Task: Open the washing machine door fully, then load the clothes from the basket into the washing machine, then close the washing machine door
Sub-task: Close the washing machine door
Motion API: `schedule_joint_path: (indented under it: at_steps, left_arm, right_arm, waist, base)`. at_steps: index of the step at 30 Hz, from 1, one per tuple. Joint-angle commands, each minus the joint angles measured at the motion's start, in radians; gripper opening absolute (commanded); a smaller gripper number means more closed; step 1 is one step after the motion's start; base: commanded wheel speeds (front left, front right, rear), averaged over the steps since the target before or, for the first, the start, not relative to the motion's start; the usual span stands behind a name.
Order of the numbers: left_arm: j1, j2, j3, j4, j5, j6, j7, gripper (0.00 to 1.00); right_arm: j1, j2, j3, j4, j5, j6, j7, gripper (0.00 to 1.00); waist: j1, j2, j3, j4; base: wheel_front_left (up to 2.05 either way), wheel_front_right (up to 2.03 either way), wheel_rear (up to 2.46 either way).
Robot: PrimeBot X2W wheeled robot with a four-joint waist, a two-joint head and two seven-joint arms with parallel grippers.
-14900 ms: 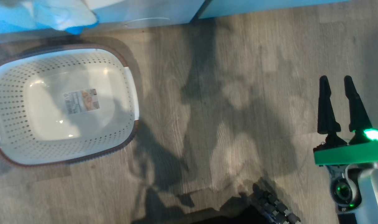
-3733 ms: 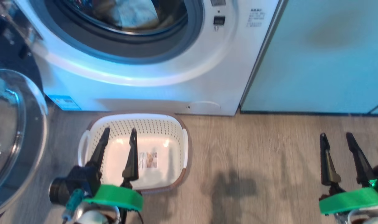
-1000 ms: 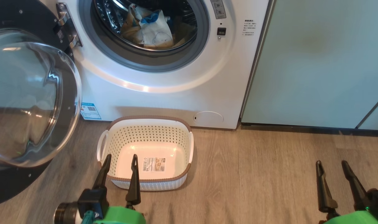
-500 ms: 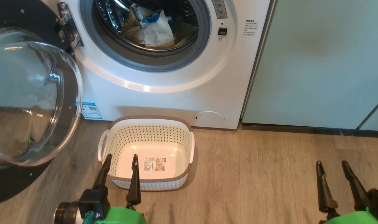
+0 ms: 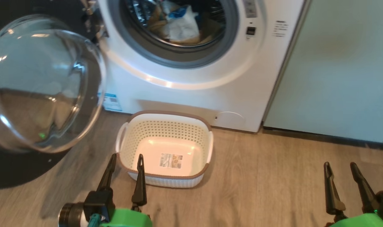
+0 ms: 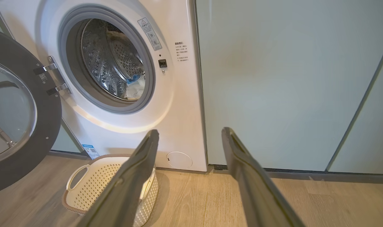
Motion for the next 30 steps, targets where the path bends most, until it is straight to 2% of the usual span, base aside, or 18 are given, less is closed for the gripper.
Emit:
schedule_joint_path:
  at_steps: [1,8,18,23,30]
  left_arm:
    - [-0.043,0.001,0.043,-0.036,0.012,0.020,-0.011,1.00]
    - [-0.041,-0.010,0.051,-0.036,0.020,0.013,-0.011,1.00]
    - [-0.030,-0.021,0.063,-0.041,0.031,0.003,-0.011,1.00]
    - [-0.027,-0.030,0.068,-0.043,0.031,-0.009,-0.011,1.00]
    - [-0.033,-0.034,0.071,-0.041,0.039,-0.027,-0.011,1.00]
  right_arm:
    - [-0.019,-0.010,0.018,-0.041,-0.010,-0.003,0.000,1.00]
    - [-0.016,-0.013,0.016,-0.044,-0.012,-0.003,0.006,1.00]
    - [-0.021,-0.014,0.023,-0.046,-0.011,-0.003,0.011,1.00]
    - [-0.022,-0.014,0.030,-0.043,-0.011,-0.003,0.013,1.00]
    - [-0.024,-0.013,0.030,-0.042,-0.011,-0.003,0.014,1.00]
  waist:
    - [0.0000,0.0000,-0.001,0.046]
    - [0.0000,0.0000,-0.005,0.159]
    - [0.0000,0.0000,-0.003,0.280]
    - [0.0000,0.0000,-0.008,0.323]
    - [0.0000,0.0000,-0.008,0.347]
  base:
    - [0.00,0.00,0.00]
    - [0.00,0.00,0.00]
    - [0.00,0.00,0.00]
    - [0.00,0.00,0.00]
    - [0.00,0.00,0.00]
